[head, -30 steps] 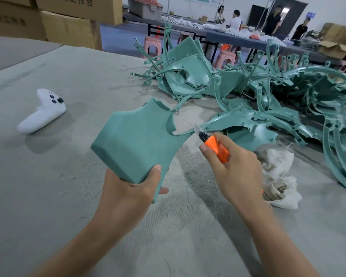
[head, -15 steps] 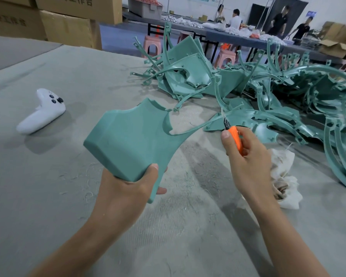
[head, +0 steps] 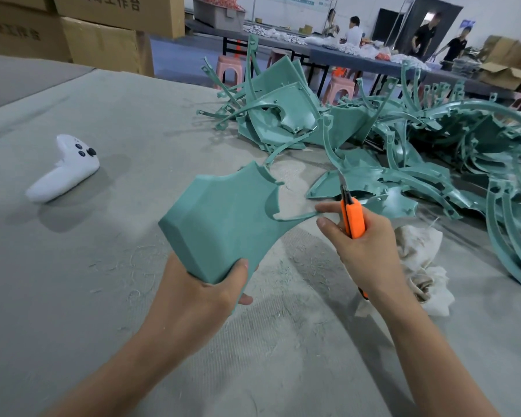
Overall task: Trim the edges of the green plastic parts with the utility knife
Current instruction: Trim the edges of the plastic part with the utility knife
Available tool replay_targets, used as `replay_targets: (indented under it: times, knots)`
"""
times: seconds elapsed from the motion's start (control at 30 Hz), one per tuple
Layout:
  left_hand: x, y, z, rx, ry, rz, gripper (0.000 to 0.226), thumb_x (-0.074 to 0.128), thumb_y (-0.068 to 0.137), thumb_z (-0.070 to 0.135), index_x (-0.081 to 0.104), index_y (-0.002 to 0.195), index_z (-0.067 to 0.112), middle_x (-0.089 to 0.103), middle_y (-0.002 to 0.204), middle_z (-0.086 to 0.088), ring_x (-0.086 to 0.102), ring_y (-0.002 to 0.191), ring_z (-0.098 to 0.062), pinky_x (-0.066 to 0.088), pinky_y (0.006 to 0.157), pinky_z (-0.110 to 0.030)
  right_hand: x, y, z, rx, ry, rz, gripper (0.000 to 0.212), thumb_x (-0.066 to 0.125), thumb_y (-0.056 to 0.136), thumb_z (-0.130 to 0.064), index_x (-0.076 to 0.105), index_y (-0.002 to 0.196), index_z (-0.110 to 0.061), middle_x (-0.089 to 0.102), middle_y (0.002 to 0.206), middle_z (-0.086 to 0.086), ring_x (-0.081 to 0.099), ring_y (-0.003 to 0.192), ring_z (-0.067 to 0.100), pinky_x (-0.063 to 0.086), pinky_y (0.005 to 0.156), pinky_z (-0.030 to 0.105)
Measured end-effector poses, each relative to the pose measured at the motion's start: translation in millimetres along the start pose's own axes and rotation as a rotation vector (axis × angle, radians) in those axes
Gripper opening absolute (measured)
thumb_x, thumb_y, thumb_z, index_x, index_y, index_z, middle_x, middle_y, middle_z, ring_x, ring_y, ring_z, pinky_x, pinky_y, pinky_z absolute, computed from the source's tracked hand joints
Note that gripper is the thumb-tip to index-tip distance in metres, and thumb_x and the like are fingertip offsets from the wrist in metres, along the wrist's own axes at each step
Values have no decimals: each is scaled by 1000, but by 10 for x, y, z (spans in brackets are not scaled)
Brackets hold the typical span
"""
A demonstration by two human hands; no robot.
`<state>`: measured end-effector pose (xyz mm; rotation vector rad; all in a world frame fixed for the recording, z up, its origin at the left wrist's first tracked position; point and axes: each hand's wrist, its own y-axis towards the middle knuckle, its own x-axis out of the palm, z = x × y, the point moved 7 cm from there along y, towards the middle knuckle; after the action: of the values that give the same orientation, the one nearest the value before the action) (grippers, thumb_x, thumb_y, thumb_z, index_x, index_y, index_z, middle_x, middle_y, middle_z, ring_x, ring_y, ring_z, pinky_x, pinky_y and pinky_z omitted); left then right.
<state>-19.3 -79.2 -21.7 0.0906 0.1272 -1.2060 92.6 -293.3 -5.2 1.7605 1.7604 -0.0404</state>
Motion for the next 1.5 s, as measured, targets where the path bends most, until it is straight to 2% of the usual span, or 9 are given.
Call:
replay_targets:
  times: [0.17, 0.5, 0.63, 0.8, 0.9, 1.0, 1.17, 1.37, 1.5]
  knots:
    - [29, 10, -13, 28, 63, -32, 9, 65, 84, 11, 67, 91, 16, 72, 83, -9, 69, 53, -11, 48, 42, -20, 3, 6, -28, -41, -26, -17, 16, 74, 89, -16, 72, 84, -31, 41, 44, -14, 32, 41, 7, 28, 46, 12]
    - [30, -27, 16, 41, 86, -14, 12, 68, 81, 7, 59, 77, 14, 67, 68, -20, 61, 47, 0, 38, 39, -5, 14, -12, -70, -59, -143, -89, 24, 74, 88, -10, 66, 76, -30, 49, 47, -21, 40, 42, 5, 31, 46, 11]
    - [38, -30, 51, 45, 89, -29, 16, 68, 81, 3, 57, 74, 15, 65, 67, -22, 59, 45, -5, 38, 38, -5, 36, -5, -58, -64, -212, -94, 30, 73, 88, -11, 63, 74, -35, 64, 63, -17, 55, 58, 2, 39, 58, 16]
    - [39, -6, 15, 9, 77, -42, 14, 66, 82, 6, 60, 86, 18, 70, 80, -14, 66, 49, -8, 41, 37, -11, 16, -10, -72, -71, -161, -57, 36, 71, 87, -3, 60, 69, -32, 57, 56, -26, 51, 53, -2, 36, 53, 8]
    - [43, 11, -24, -20, 84, -57, 17, 65, 83, 11, 61, 96, 22, 72, 89, 0, 69, 53, -12, 47, 41, -21, 14, -2, -16, -16, -74, -66, 28, 71, 87, -4, 64, 71, -26, 50, 51, -17, 39, 47, 4, 31, 51, 12]
    - [45, 6, -28, -28, 92, -62, 16, 65, 83, 12, 62, 96, 22, 72, 90, -1, 70, 53, -14, 48, 45, -27, 12, -2, 46, 45, -9, -78, 23, 73, 86, -6, 66, 71, -23, 47, 51, -14, 34, 49, 4, 33, 56, 25]
    - [55, 9, -23, -20, 84, -77, 18, 64, 84, 10, 63, 98, 20, 72, 91, -5, 70, 53, -15, 45, 41, -21, 8, -1, 64, 69, -9, -77, 22, 73, 86, -8, 68, 76, -27, 49, 52, -7, 38, 53, 9, 39, 61, 33]
    - [34, 16, -24, -43, 66, -65, 15, 64, 85, 10, 64, 97, 18, 72, 93, -7, 70, 54, -14, 49, 45, -26, -38, -3, 37, 69, -25, -4, 25, 71, 88, -9, 67, 71, -26, 60, 63, -3, 46, 56, 6, 44, 64, 34]
    - [-42, 44, -30, -70, 12, -16, 11, 64, 85, 8, 65, 94, 15, 72, 91, -14, 70, 53, -16, 49, 45, -20, -146, 6, 58, 122, 168, 76, 31, 65, 92, -5, 70, 73, -30, 56, 57, -12, 44, 51, 0, 36, 57, 22]
